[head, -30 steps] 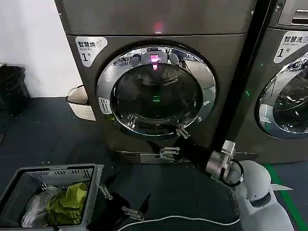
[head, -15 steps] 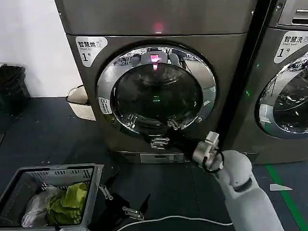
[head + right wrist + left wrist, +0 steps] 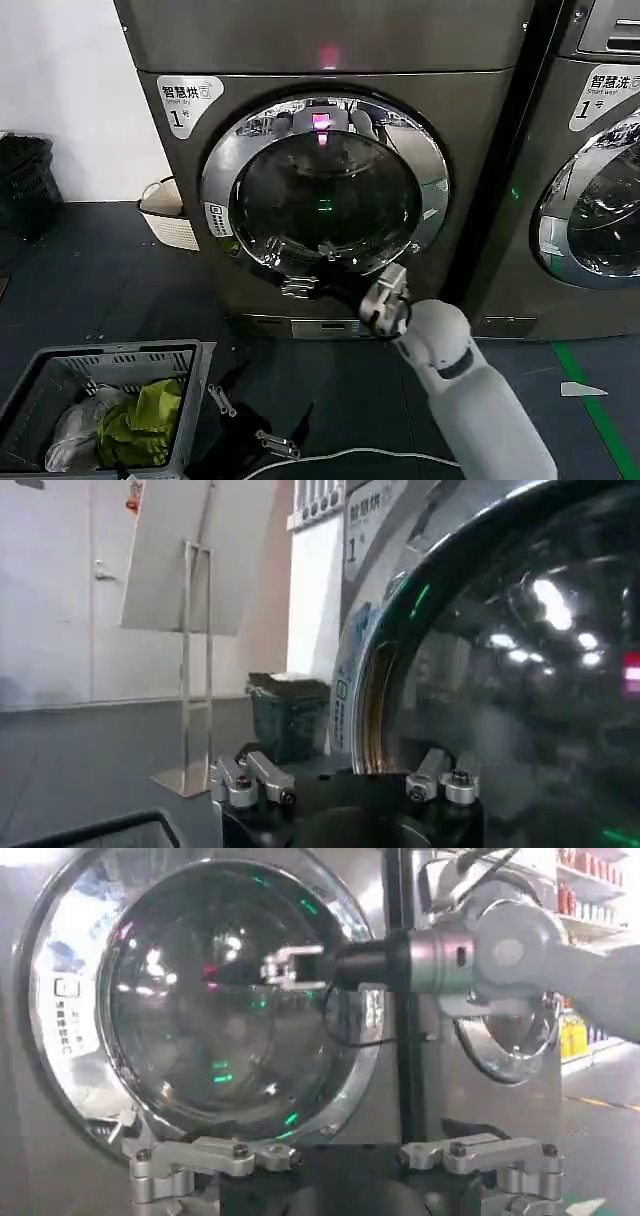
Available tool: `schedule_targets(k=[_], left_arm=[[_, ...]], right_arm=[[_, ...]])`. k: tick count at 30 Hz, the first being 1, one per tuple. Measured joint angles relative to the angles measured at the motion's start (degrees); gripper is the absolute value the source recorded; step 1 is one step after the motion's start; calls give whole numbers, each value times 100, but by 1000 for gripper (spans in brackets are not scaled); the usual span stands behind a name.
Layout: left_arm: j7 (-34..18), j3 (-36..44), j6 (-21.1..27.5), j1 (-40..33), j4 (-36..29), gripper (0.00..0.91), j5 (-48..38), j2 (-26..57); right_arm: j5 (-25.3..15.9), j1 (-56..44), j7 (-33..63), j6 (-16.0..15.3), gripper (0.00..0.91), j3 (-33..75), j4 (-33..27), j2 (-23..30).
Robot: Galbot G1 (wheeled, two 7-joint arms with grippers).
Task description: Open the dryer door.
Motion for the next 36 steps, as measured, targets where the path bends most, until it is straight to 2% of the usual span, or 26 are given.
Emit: schedule_targets(k=[11, 36], left_arm=[[-2, 32, -19, -15, 42, 907, -12, -1], [-12, 58, -62, -43, 105, 907, -17, 12]], right_arm=[[-11, 287, 153, 123, 878, -284, -496, 215], [-14, 932, 379, 137, 878, -549, -1343, 700]])
